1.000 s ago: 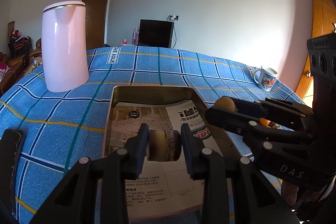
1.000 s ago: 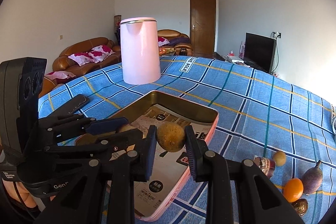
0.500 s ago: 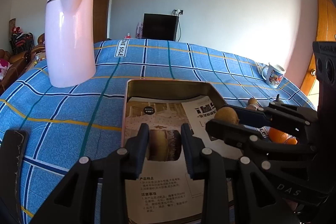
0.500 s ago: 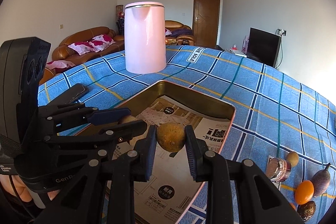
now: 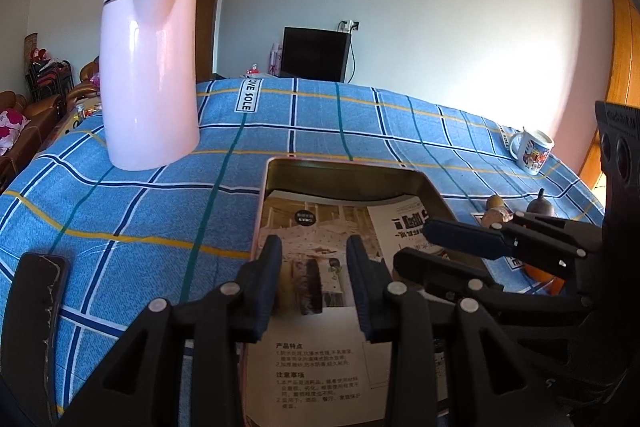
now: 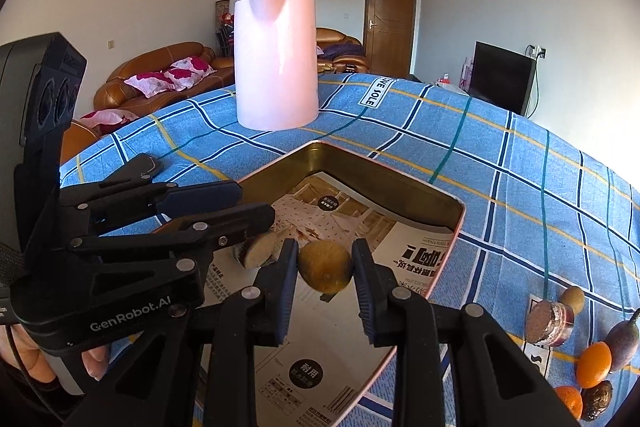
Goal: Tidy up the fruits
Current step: 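Carry both fruits over the tin box and open both tools to drop them, then move both open tools back toward the remaining fruit, then grasp an orange with the left tool while the right tool grasps a dark passion fruit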
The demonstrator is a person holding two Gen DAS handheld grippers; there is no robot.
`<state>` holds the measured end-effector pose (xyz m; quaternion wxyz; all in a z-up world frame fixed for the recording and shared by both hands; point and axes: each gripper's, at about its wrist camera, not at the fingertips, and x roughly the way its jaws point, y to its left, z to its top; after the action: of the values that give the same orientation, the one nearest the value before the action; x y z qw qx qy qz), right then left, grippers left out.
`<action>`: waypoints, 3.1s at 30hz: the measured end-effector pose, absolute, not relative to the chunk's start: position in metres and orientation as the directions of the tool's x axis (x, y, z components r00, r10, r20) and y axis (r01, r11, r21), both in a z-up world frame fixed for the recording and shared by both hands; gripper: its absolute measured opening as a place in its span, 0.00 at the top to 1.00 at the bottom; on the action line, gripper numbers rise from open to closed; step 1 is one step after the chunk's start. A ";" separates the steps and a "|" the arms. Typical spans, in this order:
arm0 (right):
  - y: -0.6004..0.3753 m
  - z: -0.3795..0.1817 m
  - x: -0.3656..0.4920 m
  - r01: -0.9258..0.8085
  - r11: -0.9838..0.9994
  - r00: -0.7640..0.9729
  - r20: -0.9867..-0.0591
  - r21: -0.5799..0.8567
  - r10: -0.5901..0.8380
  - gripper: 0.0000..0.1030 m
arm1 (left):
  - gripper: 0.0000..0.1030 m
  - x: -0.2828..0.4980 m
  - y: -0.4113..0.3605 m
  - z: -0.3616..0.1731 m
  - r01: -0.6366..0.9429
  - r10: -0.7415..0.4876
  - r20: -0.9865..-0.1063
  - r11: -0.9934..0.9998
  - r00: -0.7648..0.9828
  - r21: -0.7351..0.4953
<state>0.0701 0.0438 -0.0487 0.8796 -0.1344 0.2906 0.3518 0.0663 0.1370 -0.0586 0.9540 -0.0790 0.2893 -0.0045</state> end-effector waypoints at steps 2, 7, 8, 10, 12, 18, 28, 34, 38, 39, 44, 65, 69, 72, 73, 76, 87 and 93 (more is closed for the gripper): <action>0.040 -0.046 0.069 -0.682 0.731 0.601 -0.597 -0.036 0.531 0.58 | 0.55 0.062 0.137 -0.056 -0.055 -0.039 -0.542 0.986 0.839 -0.155; 0.006 -0.035 0.059 -0.671 0.741 0.614 -0.553 0.011 0.564 0.42 | 0.19 0.041 0.122 -0.037 -0.048 -0.028 -0.474 0.988 0.880 -0.147; -0.005 -0.032 0.055 -0.662 0.749 0.628 -0.541 0.007 0.560 0.39 | 0.14 0.037 0.116 -0.033 -0.037 -0.033 -0.458 0.989 0.889 -0.143; -0.030 -0.026 0.045 -0.639 0.769 0.662 -0.512 -0.006 0.547 0.37 | 0.13 0.031 0.099 -0.025 0.001 -0.059 -0.434 0.991 0.899 -0.134; -0.061 -0.023 0.035 -0.599 0.800 0.707 -0.485 -0.023 0.515 0.34 | 0.13 0.029 0.079 -0.020 0.045 -0.090 -0.425 0.992 0.901 -0.115; -0.150 -0.034 0.017 -0.429 0.902 0.815 -0.456 -0.057 0.358 0.30 | 0.13 0.035 0.016 -0.026 0.187 -0.218 -0.448 0.976 0.867 -0.114; -0.219 -0.072 0.022 -0.337 0.941 0.801 -0.513 0.038 0.308 0.30 | 0.13 0.052 -0.070 -0.056 0.335 -0.332 -0.560 0.937 0.759 -0.102; -0.223 -0.078 0.024 -0.360 0.929 0.778 -0.522 0.084 0.349 0.36 | 0.20 0.056 -0.089 -0.065 0.365 -0.345 -0.595 0.926 0.726 -0.092; -0.225 -0.085 0.028 -0.357 0.930 0.763 -0.549 0.084 0.342 0.45 | 0.27 0.057 -0.101 -0.070 0.392 -0.360 -0.619 0.915 0.698 -0.091; -0.226 -0.087 0.030 -0.362 0.927 0.756 -0.552 0.095 0.351 0.47 | 0.29 0.059 -0.104 -0.072 0.399 -0.365 -0.627 0.912 0.688 -0.094; -0.229 -0.088 0.029 -0.369 0.922 0.750 -0.549 0.117 0.370 0.56 | 0.39 0.066 -0.113 -0.077 0.426 -0.403 -0.655 0.895 0.640 -0.134; -0.241 -0.084 0.020 -0.355 0.923 0.775 -0.505 0.149 0.380 0.56 | 0.63 0.067 -0.115 -0.081 0.426 -0.399 -0.644 0.896 0.653 -0.123; -0.237 -0.082 0.019 -0.365 0.919 0.777 -0.496 0.146 0.388 0.56 | 0.63 0.062 -0.110 -0.076 0.412 -0.378 -0.619 0.906 0.688 -0.096; -0.233 -0.077 0.016 -0.377 0.916 0.783 -0.481 0.137 0.394 0.56 | 0.63 0.058 -0.104 -0.070 0.402 -0.368 -0.598 0.912 0.712 -0.083; -0.231 -0.075 0.014 -0.381 0.915 0.785 -0.476 0.132 0.396 0.56 | 0.63 0.057 -0.103 -0.069 0.398 -0.364 -0.591 0.914 0.720 -0.079; -0.226 -0.071 0.011 -0.390 0.913 0.791 -0.462 0.122 0.400 0.56 | 0.63 0.054 -0.099 -0.065 0.391 -0.358 -0.573 0.918 0.737 -0.069; -0.211 -0.060 0.005 -0.414 0.906 0.804 -0.431 0.090 0.410 0.56 | 0.63 0.046 -0.087 -0.055 0.358 -0.330 -0.523 0.932 0.786 -0.050; -0.203 -0.052 0.003 -0.427 0.902 0.809 -0.415 0.069 0.415 0.56 | 0.63 0.041 -0.077 -0.048 0.328 -0.306 -0.492 0.944 0.815 -0.043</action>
<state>0.0033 -0.2026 -0.0517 0.9510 -0.0138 0.2152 0.2214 0.0410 -0.0766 -0.0481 0.9524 0.0216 0.2546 -0.1663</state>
